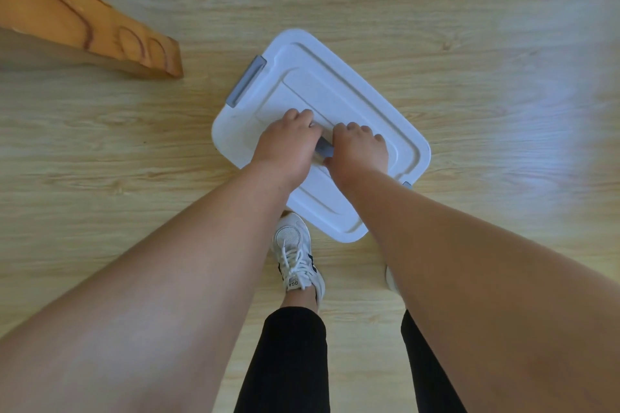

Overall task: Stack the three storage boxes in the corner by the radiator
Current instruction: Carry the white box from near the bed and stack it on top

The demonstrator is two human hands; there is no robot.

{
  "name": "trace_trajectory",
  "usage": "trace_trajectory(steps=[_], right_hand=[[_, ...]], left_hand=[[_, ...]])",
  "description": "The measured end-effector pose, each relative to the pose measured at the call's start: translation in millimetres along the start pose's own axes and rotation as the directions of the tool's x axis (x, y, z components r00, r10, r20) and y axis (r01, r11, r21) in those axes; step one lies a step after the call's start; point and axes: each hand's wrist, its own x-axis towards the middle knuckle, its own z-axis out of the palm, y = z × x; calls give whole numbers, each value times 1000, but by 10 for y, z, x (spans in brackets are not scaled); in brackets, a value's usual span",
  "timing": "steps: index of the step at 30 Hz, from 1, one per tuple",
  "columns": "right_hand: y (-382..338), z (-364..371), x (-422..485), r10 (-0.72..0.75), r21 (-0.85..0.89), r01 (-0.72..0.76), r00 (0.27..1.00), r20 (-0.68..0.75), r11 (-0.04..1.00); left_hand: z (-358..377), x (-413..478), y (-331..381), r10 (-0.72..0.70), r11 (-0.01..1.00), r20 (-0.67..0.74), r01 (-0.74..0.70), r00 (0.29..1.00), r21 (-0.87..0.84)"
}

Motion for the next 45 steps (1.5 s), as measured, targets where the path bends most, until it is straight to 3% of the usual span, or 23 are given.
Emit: trace_trajectory(steps=[12,24,36,45], right_hand=[[24,66,68,-24,7,25,997,-73,1000],[68,-286,-168,-76,42,78,995,-57,996],[220,-1769,-1038,-206,-168,190,975,-85,967],[515,-2996,-2194,-198,-151,172,964,-175,973]], left_hand=[[64,82,48,-17,998,-103,22,994,53],[-198,-118,175,-41,998,-82,44,996,42],[-1491,-905,798,-91,995,-155,95,984,24],[-2728,-1730,1629,-66,995,-219,80,973,55]])
